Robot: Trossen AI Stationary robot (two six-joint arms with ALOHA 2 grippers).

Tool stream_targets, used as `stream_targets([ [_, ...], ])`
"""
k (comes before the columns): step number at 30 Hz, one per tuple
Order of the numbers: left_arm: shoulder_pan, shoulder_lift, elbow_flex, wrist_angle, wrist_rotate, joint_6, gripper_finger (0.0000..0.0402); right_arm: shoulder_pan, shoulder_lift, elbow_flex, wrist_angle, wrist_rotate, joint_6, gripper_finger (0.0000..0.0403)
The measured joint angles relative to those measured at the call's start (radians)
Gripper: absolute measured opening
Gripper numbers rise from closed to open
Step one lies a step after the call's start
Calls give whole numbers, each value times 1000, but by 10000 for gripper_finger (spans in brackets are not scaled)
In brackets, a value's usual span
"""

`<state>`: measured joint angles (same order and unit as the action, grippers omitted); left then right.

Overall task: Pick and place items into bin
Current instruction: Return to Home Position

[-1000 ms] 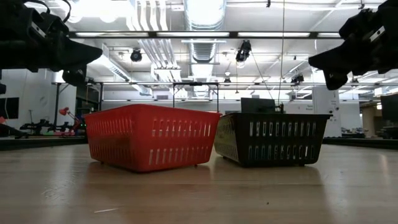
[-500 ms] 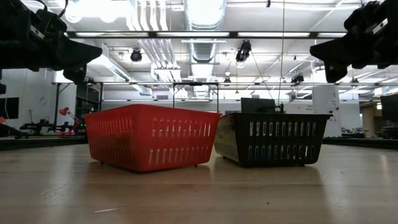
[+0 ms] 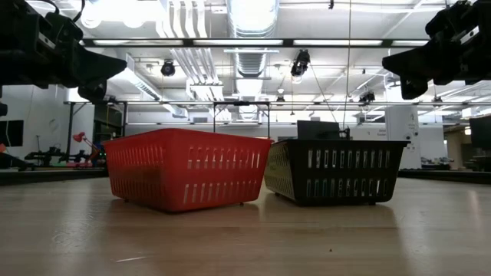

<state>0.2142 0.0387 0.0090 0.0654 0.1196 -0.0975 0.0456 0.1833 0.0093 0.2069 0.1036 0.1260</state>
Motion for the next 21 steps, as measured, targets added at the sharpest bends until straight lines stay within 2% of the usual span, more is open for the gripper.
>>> stream_targets([
  [21, 0, 1, 0, 2, -3, 0, 0, 0, 2, 0, -1, 1, 1, 8],
])
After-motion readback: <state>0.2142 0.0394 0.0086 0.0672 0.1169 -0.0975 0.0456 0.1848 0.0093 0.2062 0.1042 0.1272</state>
